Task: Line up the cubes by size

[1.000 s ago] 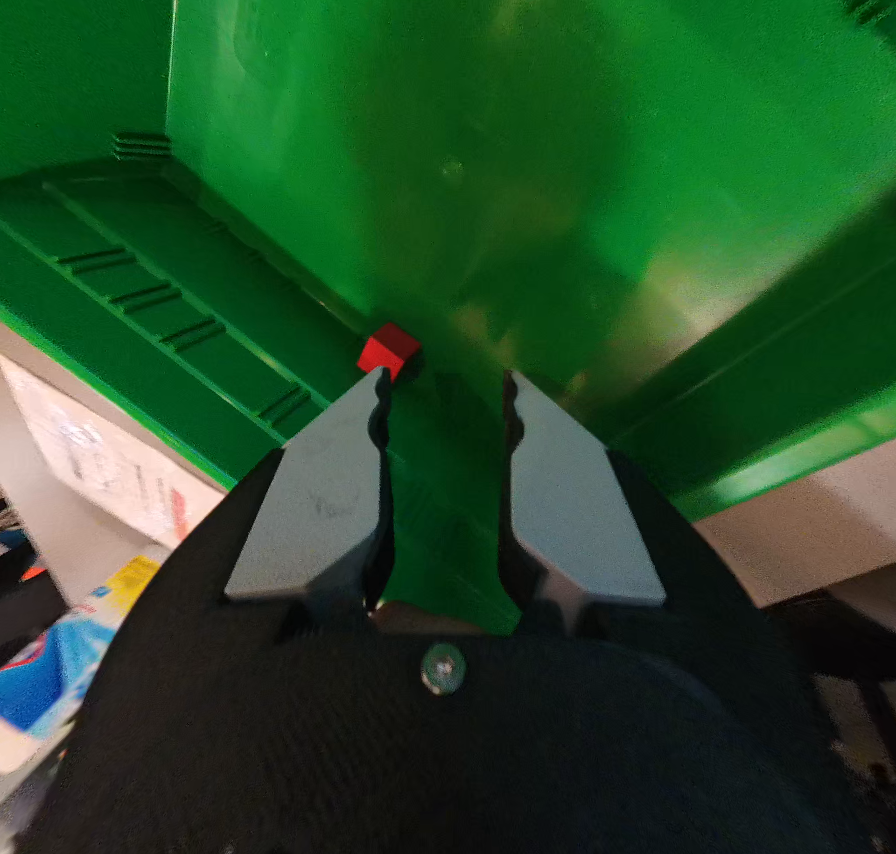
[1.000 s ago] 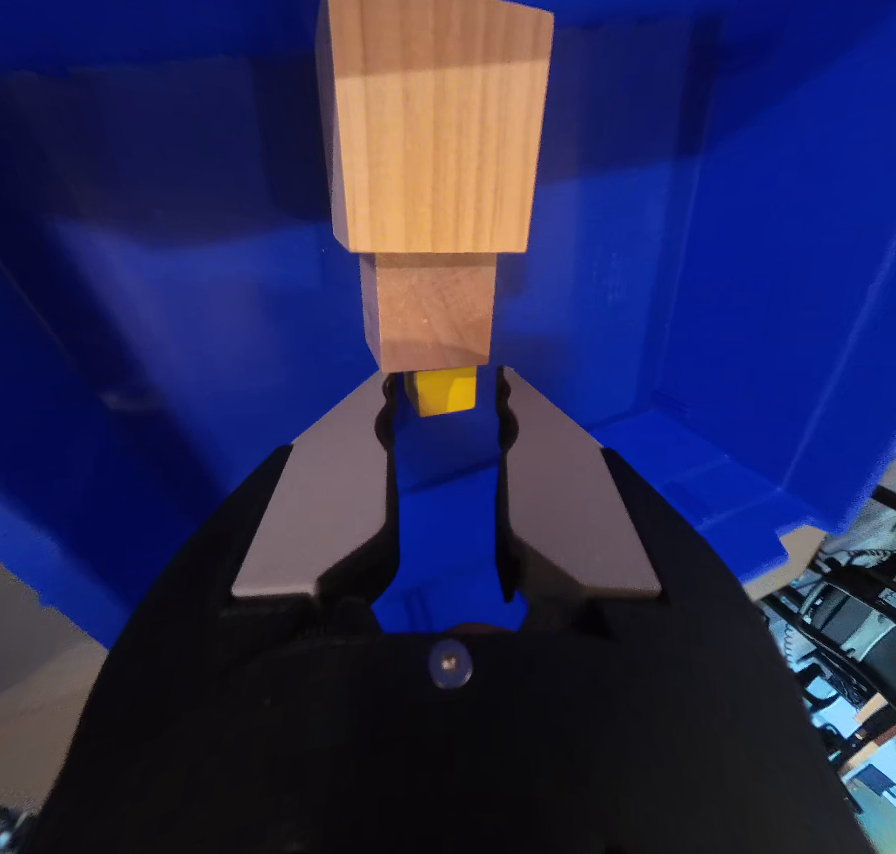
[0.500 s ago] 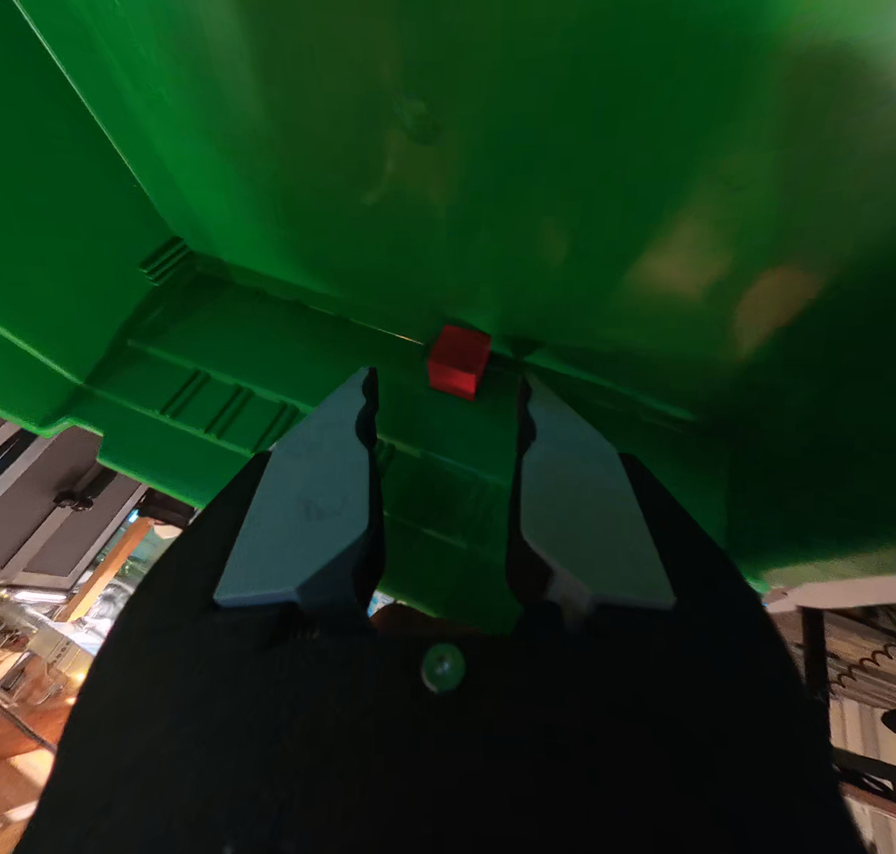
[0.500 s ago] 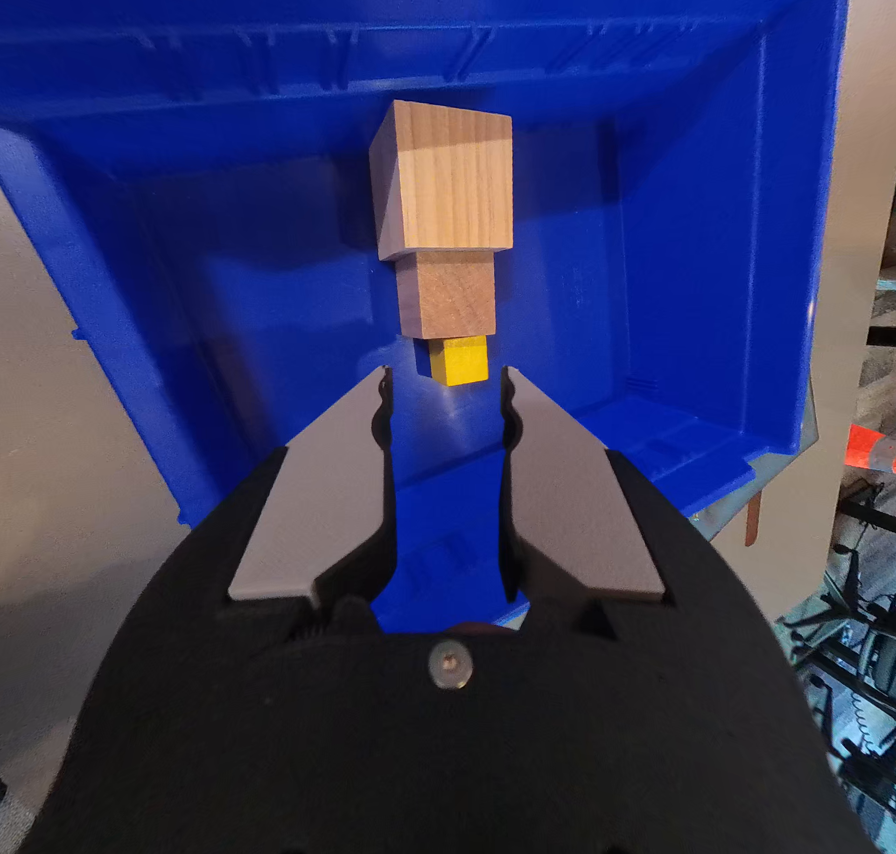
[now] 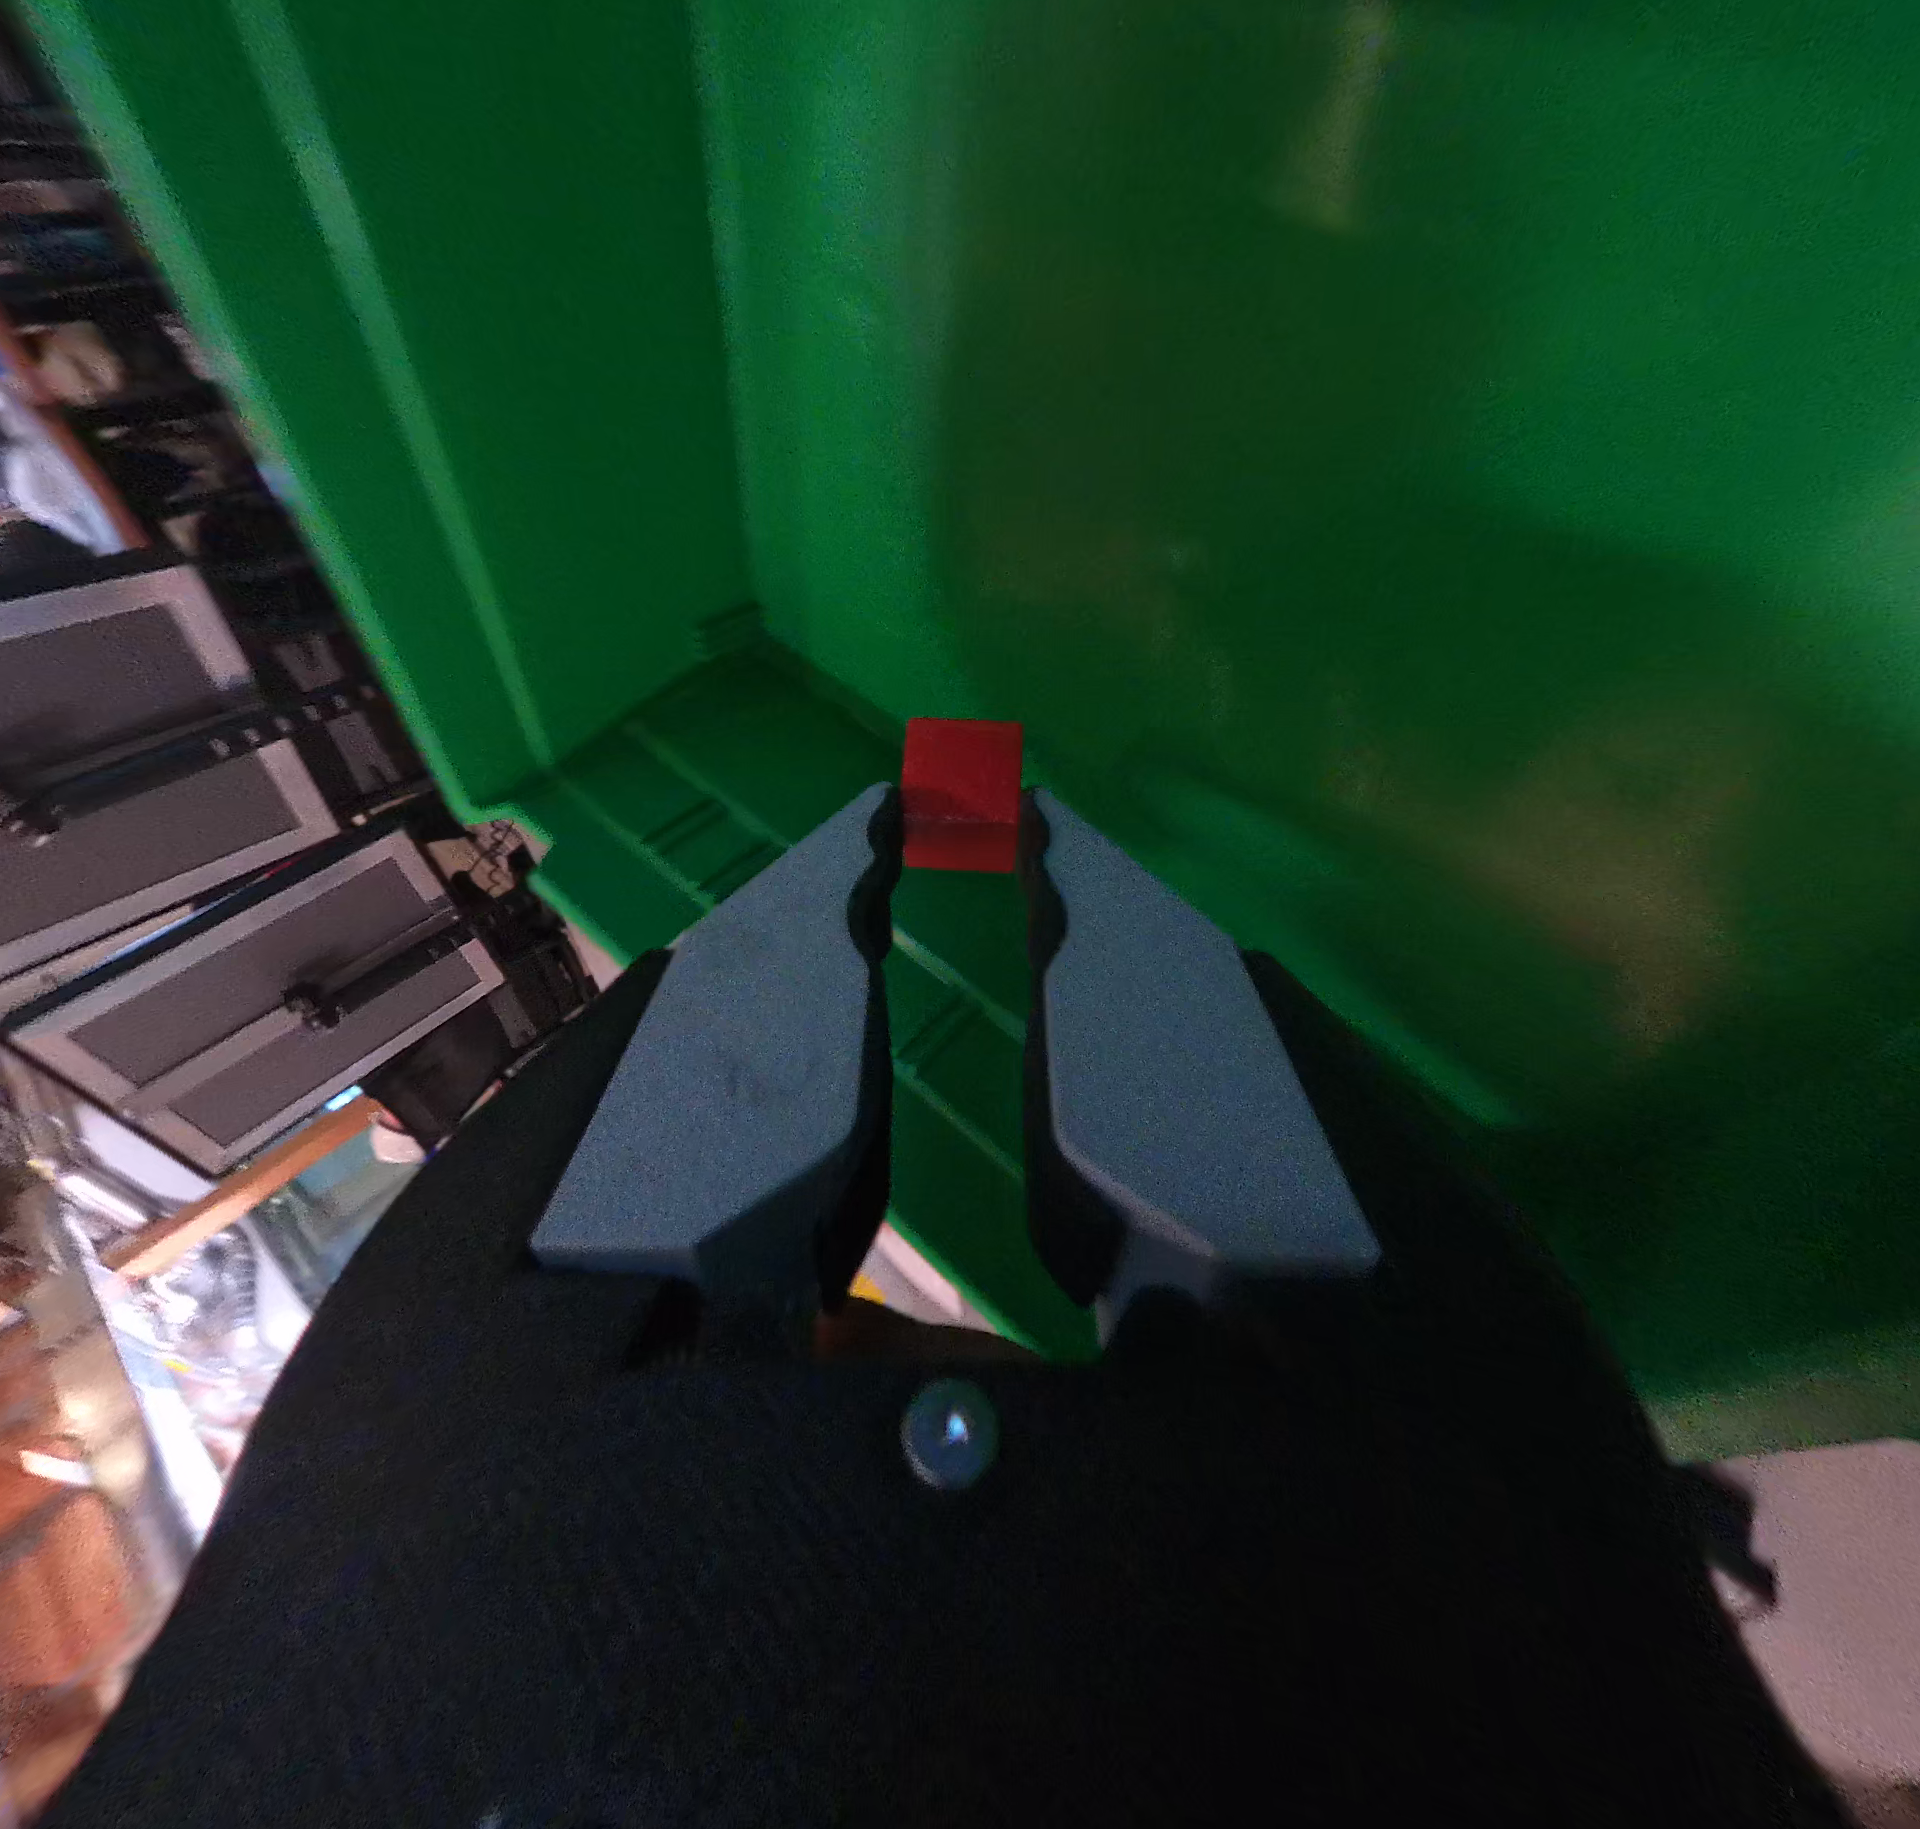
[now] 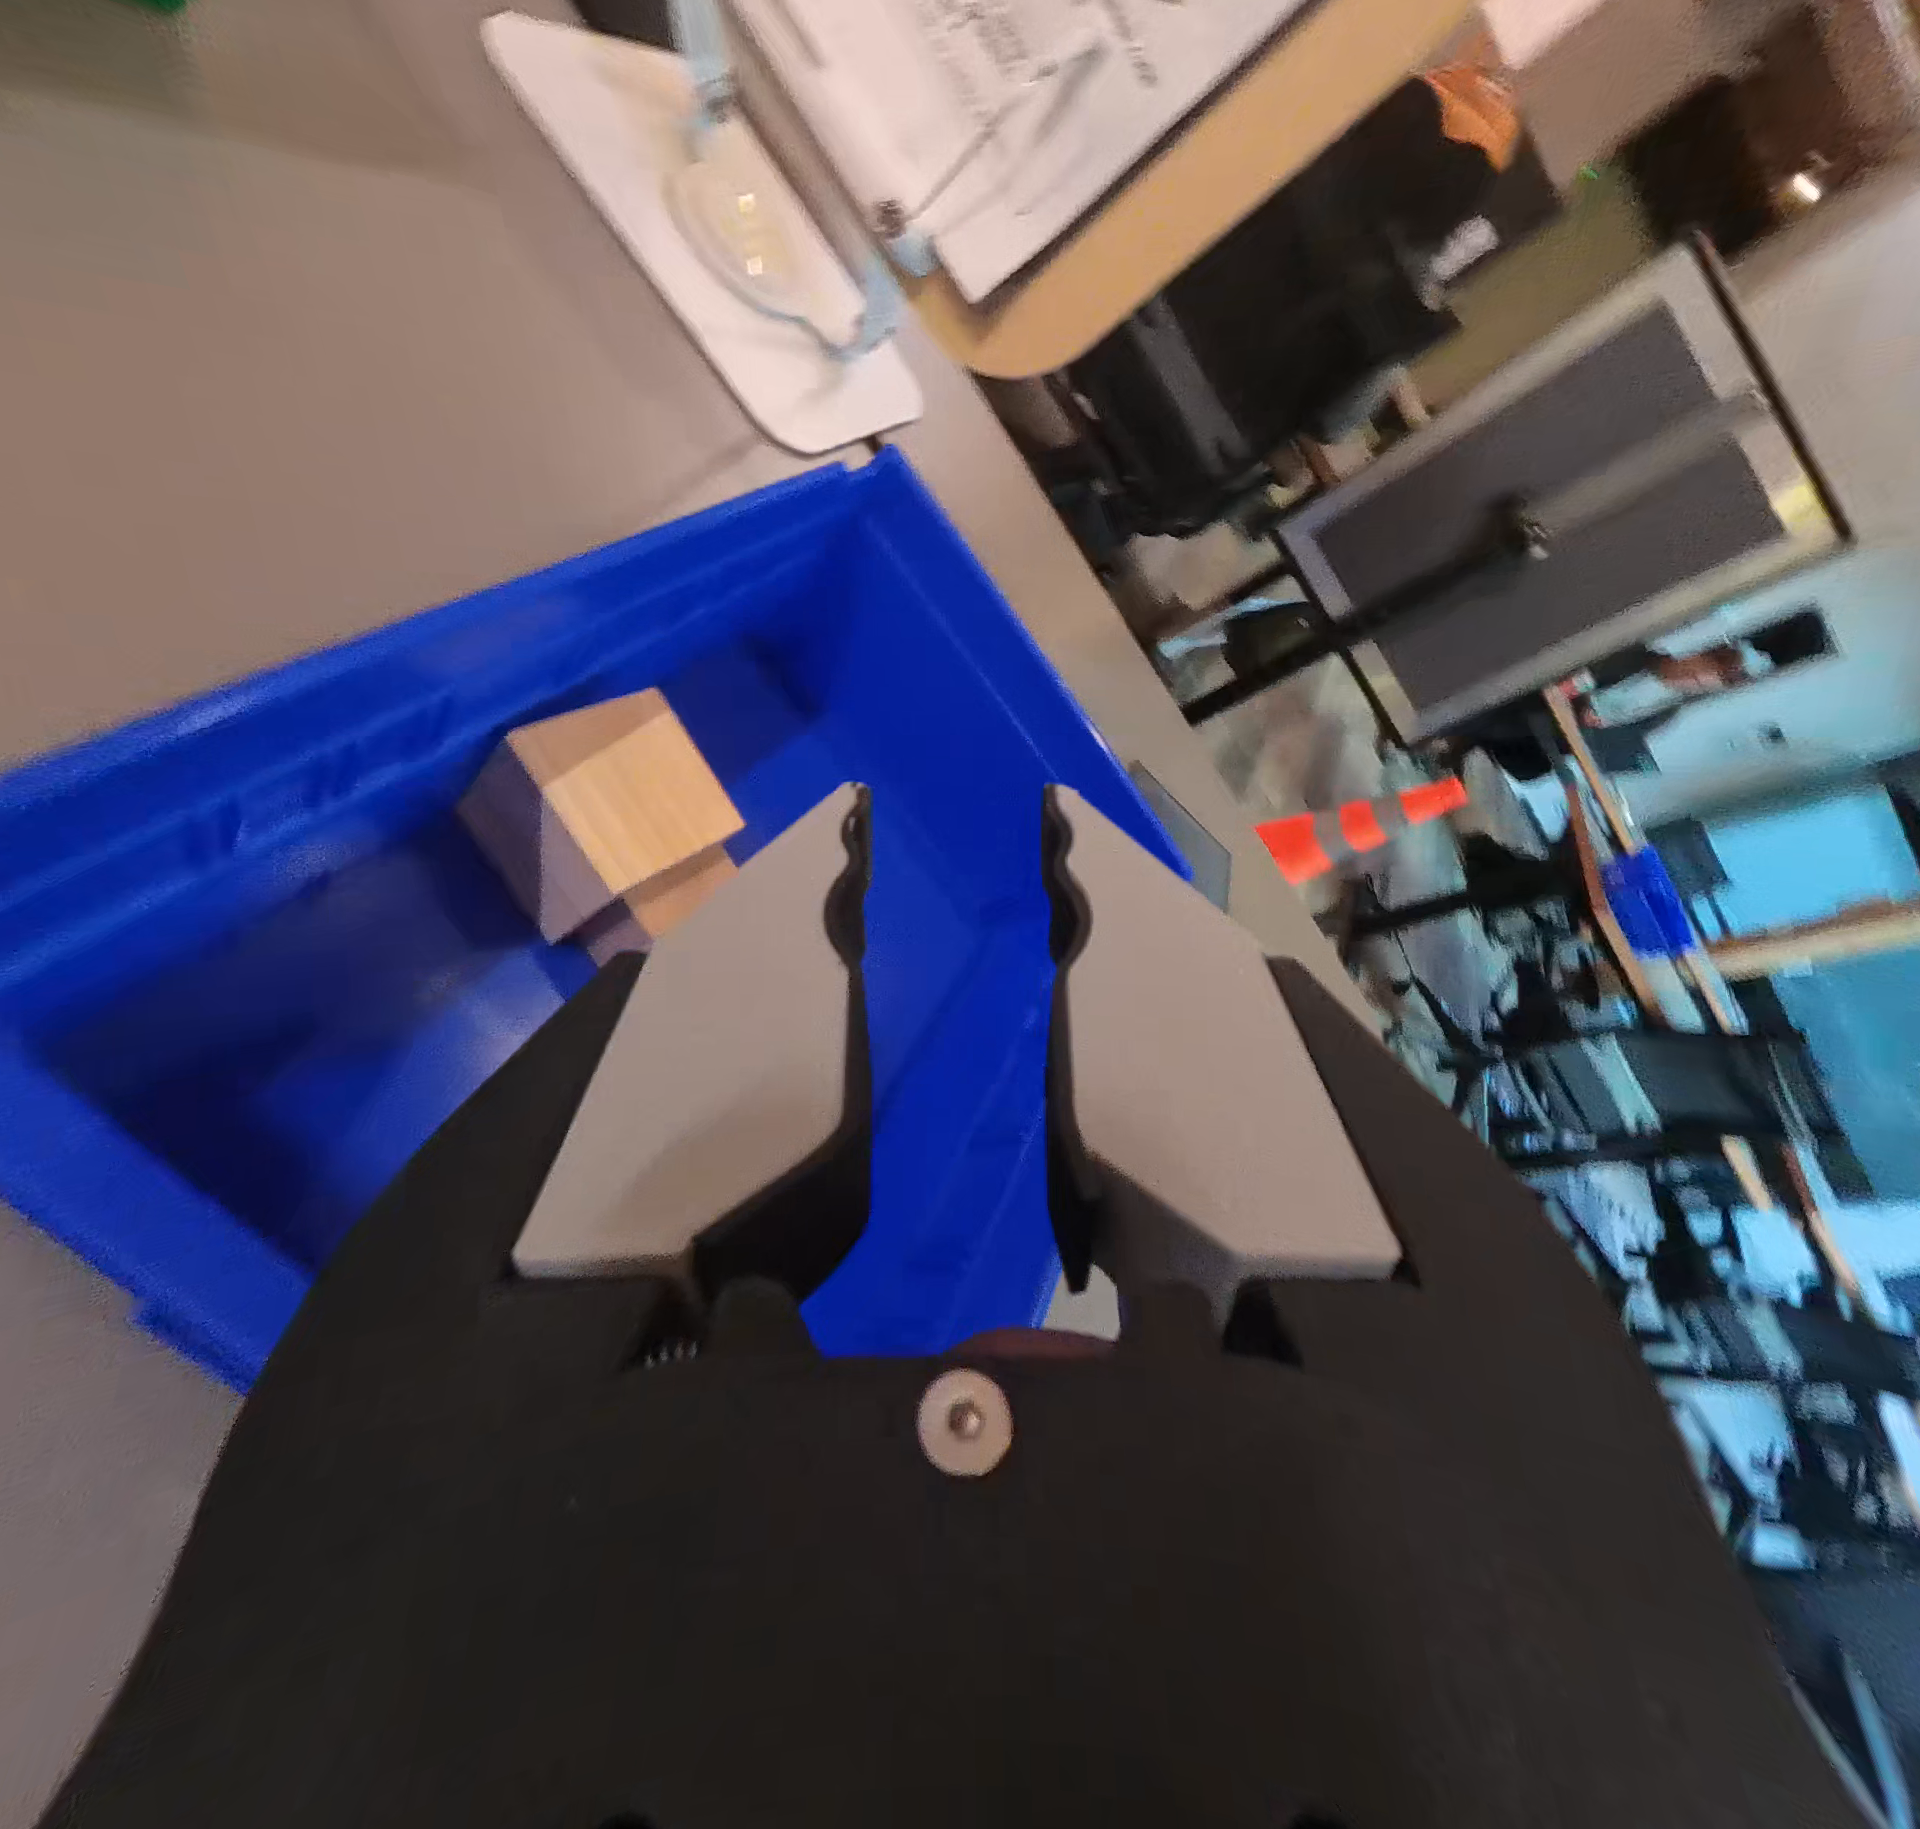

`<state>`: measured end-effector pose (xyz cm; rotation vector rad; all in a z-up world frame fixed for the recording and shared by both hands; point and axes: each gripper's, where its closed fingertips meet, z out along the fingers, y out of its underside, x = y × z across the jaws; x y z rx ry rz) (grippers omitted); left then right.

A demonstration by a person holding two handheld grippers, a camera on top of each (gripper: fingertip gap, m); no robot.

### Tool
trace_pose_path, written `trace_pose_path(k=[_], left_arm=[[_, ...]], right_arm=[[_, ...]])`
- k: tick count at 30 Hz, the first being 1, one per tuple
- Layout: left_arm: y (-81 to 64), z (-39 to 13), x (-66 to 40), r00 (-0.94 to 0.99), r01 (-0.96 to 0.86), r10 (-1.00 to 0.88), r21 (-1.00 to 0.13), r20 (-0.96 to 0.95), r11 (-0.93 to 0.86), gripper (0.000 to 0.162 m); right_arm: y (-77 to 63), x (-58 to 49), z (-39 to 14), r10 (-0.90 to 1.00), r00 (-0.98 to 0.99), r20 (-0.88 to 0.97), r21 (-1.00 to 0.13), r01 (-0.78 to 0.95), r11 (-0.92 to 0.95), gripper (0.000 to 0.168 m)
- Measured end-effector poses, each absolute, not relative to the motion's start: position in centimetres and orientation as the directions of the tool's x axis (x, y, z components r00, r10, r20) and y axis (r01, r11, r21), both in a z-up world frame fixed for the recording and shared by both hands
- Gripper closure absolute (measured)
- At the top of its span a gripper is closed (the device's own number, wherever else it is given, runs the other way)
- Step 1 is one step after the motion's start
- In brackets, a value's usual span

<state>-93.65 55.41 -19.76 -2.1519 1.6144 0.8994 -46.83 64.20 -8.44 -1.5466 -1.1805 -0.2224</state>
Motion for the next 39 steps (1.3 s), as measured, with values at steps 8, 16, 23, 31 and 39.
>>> trace_pose_path(k=[8, 16, 23, 31, 39], left_arm=[[56.4, -14.5, -89.1, 0.319, -0.928, -0.573, -0.127, -0.755, -0.35, 0.142], [57.8, -8.2, -80.2, 0.315, -0.947, -0.493, -0.302, -0.811, -0.11, 0.142], [59.0, -7.6, -73.8, 0.297, -0.944, -0.513, -0.328, -0.805, -0.033, 0.143], [60.1, -6.9, -65.7, 0.431, -0.855, -0.602, -0.517, -0.672, -0.035, 0.143], [57.2, -2.6, -56.5, 0.381, -0.677, -0.576, -0.642, -0.724, 0.36, 0.143]], right_arm=[[63.8, -48.2, -6.4, 0.51, 0.655, 0.557, -0.774, 0.632, 0.033, 0.125], [62.9, -49.5, -6.0, 0.557, 0.642, 0.526, -0.788, 0.615, 0.035, 0.124], [63.0, -49.1, -6.1, 0.609, 0.652, 0.452, -0.826, 0.563, 0.011, 0.124], [59.1, -51.4, -2.9, 0.914, 0.403, -0.055, -0.966, 0.21, -0.15, 0.114], [55.0, -53.8, -1.8, 0.882, -0.003, -0.471, -0.882, 0.018, -0.47, 0.115]])
